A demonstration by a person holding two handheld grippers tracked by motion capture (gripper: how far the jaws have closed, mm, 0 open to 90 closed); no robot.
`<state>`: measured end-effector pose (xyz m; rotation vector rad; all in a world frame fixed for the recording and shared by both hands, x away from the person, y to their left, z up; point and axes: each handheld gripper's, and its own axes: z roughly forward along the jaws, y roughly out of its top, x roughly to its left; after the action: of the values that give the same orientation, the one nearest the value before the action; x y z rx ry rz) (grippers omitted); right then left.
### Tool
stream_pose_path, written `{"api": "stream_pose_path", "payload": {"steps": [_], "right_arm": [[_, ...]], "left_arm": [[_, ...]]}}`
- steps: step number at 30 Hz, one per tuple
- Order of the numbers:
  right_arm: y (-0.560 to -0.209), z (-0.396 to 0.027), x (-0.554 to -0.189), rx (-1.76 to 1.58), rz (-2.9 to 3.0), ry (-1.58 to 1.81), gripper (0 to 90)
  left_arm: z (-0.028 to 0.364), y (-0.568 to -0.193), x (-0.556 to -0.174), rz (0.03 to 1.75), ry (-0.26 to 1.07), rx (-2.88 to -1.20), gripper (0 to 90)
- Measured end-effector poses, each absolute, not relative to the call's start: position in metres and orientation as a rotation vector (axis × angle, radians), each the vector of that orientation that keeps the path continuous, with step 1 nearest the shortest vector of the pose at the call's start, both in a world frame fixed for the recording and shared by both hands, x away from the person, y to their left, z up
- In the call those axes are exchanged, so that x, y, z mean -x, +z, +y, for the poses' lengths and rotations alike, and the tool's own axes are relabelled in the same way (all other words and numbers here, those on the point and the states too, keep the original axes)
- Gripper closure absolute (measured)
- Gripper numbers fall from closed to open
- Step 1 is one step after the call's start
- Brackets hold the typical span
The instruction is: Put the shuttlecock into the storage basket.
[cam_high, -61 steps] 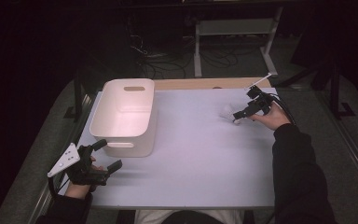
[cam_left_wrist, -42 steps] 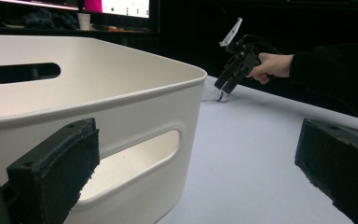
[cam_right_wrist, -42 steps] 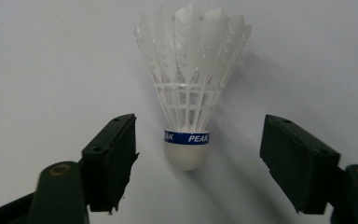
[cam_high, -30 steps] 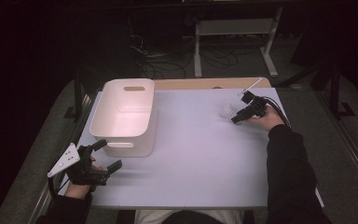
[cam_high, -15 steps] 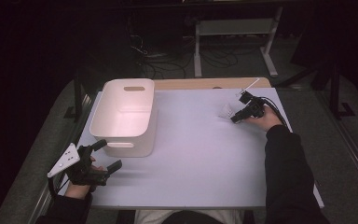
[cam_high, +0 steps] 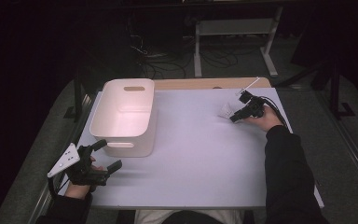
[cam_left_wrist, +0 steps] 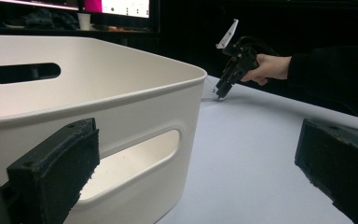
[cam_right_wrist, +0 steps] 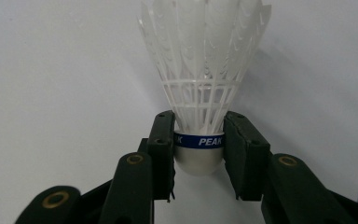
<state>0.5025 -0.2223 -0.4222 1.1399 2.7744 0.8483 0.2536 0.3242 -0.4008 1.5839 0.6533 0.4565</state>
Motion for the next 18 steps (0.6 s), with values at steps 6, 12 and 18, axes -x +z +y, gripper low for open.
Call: {"api": "stream_pose_path", "payload": {"steps": [6, 12, 18], "right_arm": [[-0.416, -0.222, -0.501, -1.134, 2.764, 0.867, 64.3], [-0.405, -0.223, -0.495, -1.102, 2.751, 0.888, 64.3], [-0.396, -0.224, -0.490, -1.085, 2.734, 0.908, 64.3]], "left_arm": [[0.324, -0.401, -0.254, 0.654, 0.457, -1.585, 0.0], [0.324, -0.401, -0.254, 0.654, 0.458, -1.584, 0.0], [0.324, -0.401, -0.254, 0.653, 0.458, -1.584, 0.0]]}}
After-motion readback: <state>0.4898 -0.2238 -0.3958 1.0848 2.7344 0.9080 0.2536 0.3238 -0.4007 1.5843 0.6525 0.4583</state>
